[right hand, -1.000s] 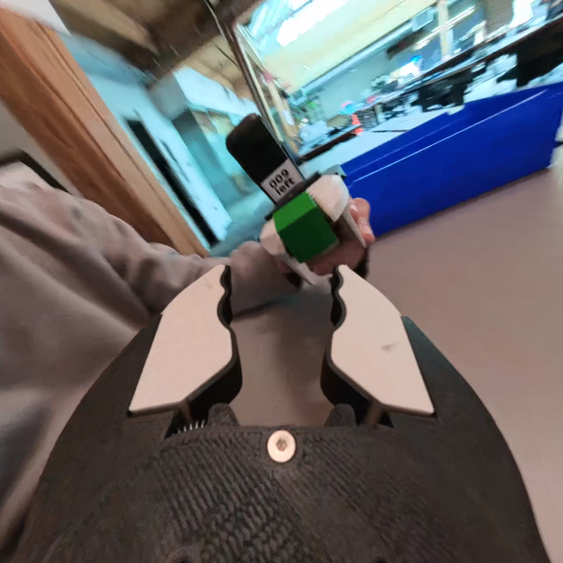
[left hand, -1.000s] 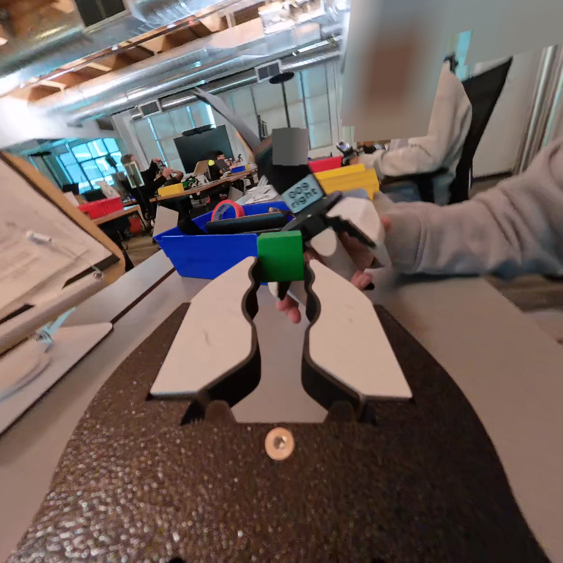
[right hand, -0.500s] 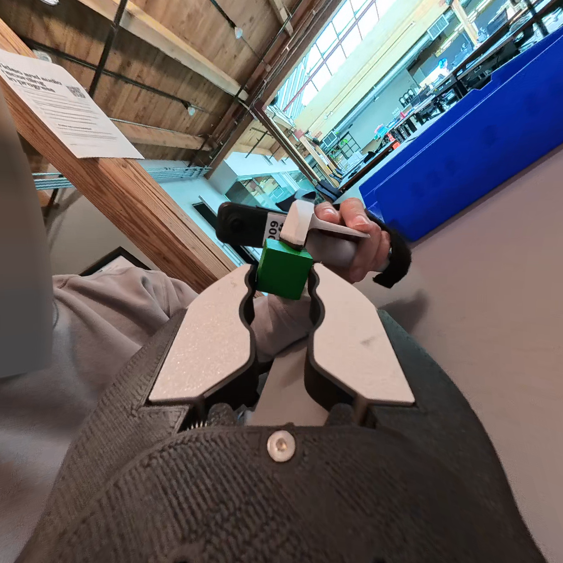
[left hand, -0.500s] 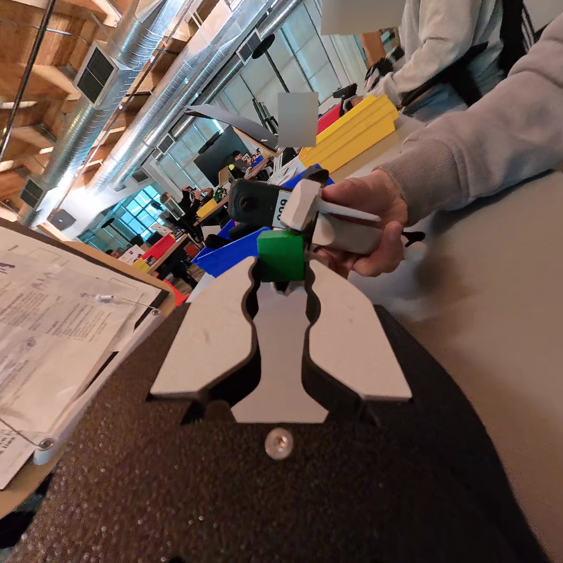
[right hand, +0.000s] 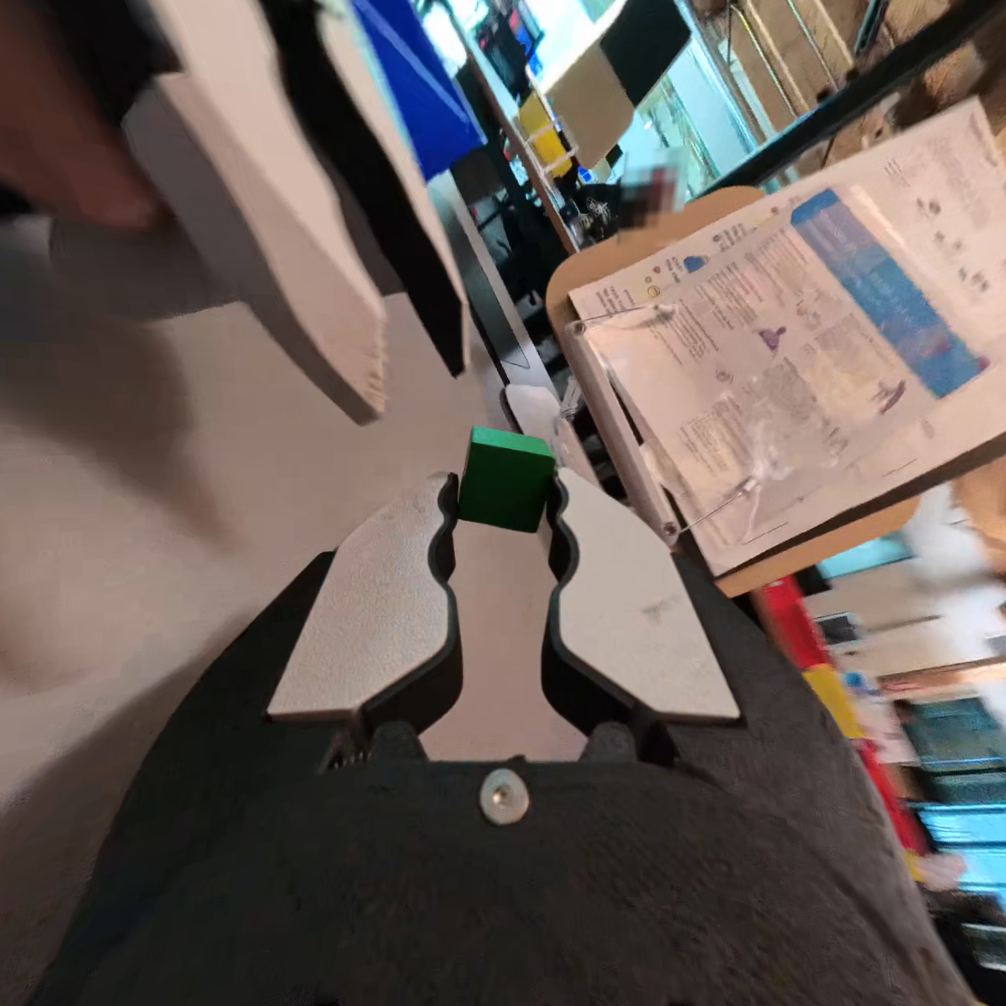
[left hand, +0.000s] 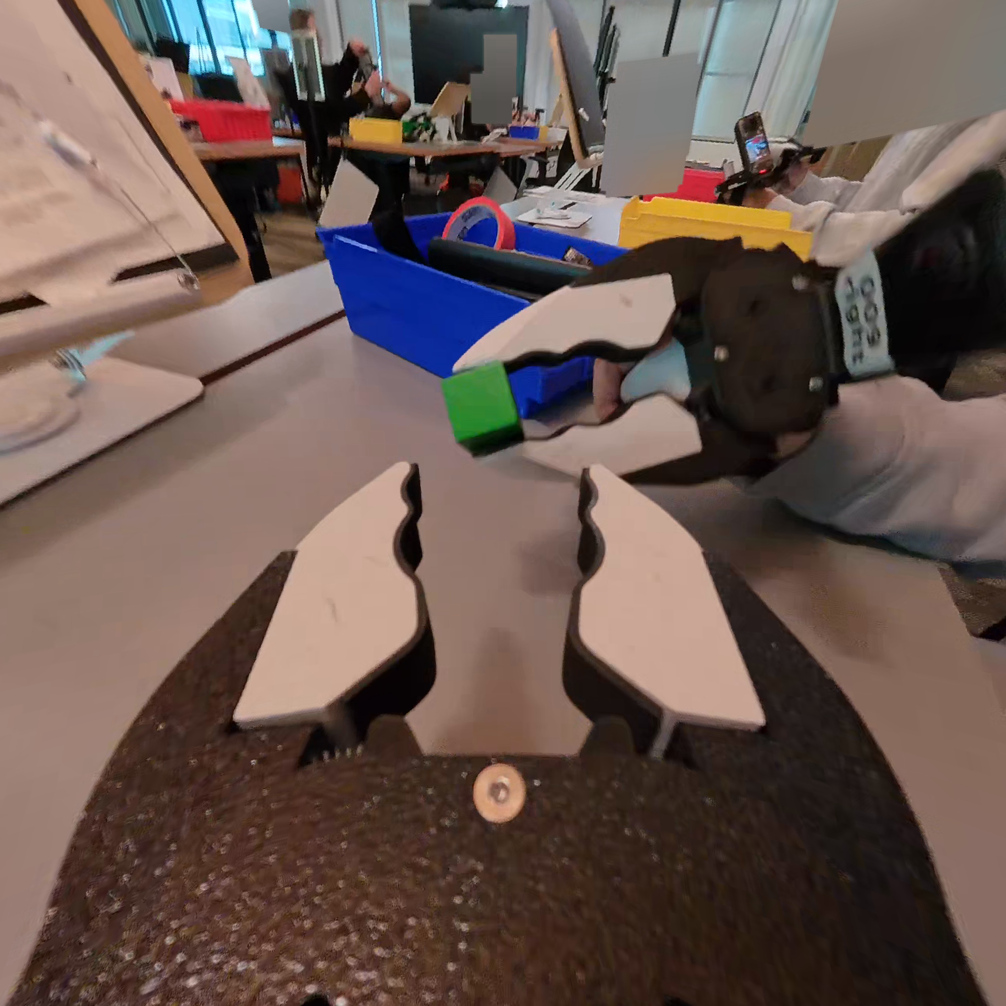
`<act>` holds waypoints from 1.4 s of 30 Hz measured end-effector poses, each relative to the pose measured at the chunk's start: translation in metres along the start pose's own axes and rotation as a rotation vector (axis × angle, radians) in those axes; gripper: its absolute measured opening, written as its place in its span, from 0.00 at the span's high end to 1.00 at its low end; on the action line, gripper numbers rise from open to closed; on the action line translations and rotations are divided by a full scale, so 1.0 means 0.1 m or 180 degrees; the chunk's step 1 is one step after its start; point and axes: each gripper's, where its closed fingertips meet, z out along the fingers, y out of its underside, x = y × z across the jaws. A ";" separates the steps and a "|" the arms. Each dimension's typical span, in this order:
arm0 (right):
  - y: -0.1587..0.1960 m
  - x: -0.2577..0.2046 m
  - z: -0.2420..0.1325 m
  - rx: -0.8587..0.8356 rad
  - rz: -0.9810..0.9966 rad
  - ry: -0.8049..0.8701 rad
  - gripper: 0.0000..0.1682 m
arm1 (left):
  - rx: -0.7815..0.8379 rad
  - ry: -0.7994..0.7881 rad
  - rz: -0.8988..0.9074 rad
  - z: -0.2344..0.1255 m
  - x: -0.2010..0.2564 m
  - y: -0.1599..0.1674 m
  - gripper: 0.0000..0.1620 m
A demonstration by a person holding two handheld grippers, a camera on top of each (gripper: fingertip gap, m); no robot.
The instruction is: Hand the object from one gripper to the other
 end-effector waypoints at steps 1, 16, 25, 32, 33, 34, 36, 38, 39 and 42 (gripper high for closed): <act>0.00 -0.05 0.02 -0.0039 -0.0227 0.0017 0.81 | -0.0057 -0.0023 -0.0079 0.04 0.02 0.03 0.66; -0.27 -0.26 -0.03 0.0648 0.0401 -0.0514 0.77 | 0.0000 0.0180 -0.0473 0.02 -0.04 0.10 0.83; -0.65 0.00 -0.38 0.1985 0.3185 -0.1973 0.71 | 0.0972 0.1257 -0.0723 -0.31 0.16 -0.29 0.83; -0.70 -0.11 -0.38 0.1982 0.3120 -0.1982 0.84 | 0.0773 0.1160 -0.0253 -0.23 0.27 -0.19 0.83; -0.70 -0.11 -0.37 0.1985 0.3101 -0.1952 0.84 | 0.0742 0.1143 -0.0215 -0.21 0.27 -0.17 0.83; -0.69 -0.11 -0.37 0.1967 0.3086 -0.1944 0.84 | 0.0728 0.1116 -0.0188 -0.21 0.27 -0.17 0.83; -0.68 -0.12 -0.35 0.1914 0.3095 -0.1979 0.84 | 0.0702 0.1053 -0.0130 -0.20 0.25 -0.16 0.83; -0.64 -0.07 -0.30 0.1859 0.3234 -0.1871 0.84 | 0.0724 0.0845 -0.0076 -0.18 0.19 -0.18 0.83; -0.60 -0.02 -0.27 0.1837 0.3351 -0.1739 0.84 | 0.0772 0.0620 -0.0012 -0.17 0.13 -0.21 0.82; -0.46 0.17 -0.18 0.1844 0.3955 -0.1344 0.84 | 0.0914 -0.0119 0.0583 -0.14 0.03 -0.29 0.78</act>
